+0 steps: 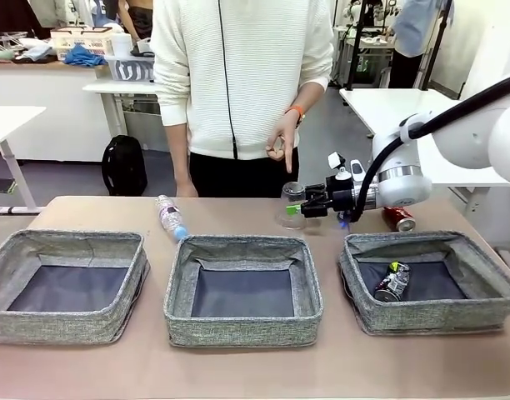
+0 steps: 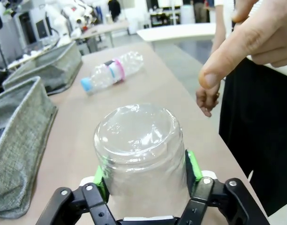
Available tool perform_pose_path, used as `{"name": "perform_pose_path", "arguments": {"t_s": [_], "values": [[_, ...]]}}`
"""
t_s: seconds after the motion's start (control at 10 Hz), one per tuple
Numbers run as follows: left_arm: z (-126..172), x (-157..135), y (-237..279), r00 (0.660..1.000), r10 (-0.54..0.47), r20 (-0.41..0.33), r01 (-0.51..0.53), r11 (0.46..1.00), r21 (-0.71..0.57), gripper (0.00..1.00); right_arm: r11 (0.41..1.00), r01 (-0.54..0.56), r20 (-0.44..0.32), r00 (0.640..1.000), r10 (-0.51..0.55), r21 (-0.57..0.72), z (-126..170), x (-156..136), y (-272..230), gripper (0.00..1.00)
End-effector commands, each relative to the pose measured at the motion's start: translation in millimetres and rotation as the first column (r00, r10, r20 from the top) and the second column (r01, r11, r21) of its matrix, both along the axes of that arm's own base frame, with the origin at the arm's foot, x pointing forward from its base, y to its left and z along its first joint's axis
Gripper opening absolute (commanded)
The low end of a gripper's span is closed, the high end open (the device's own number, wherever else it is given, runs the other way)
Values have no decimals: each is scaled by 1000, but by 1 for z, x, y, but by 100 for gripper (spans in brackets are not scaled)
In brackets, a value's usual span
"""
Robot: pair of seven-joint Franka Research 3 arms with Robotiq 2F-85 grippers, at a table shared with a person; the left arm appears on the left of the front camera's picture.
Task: Sort the waste into the appropriate baskets.
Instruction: Pick up the waste item pointed out by the person.
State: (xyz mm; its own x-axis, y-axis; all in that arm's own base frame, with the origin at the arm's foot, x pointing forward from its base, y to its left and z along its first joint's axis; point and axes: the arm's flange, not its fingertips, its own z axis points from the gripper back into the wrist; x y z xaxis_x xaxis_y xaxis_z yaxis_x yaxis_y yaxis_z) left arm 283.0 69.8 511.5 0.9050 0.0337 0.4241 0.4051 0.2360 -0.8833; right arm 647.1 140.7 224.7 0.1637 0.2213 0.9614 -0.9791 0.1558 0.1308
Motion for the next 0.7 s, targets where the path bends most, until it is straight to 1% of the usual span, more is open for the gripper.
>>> {"name": "perform_pose_path", "arguments": {"t_s": [0.0,0.2,0.6], "values": [[3,0,-2,1000,-1,9,1,1000,-18,100,1000,13,21,1000,-13,8,3,2,2,14],[3,0,-2,1000,-1,9,1,1000,-18,100,1000,7,14,1000,-6,-14,5,1,0,14],[3,0,-2,1000,-1,9,1,1000,-18,100,1000,23,27,999,-22,-12,5,-1,-4,14]]}}
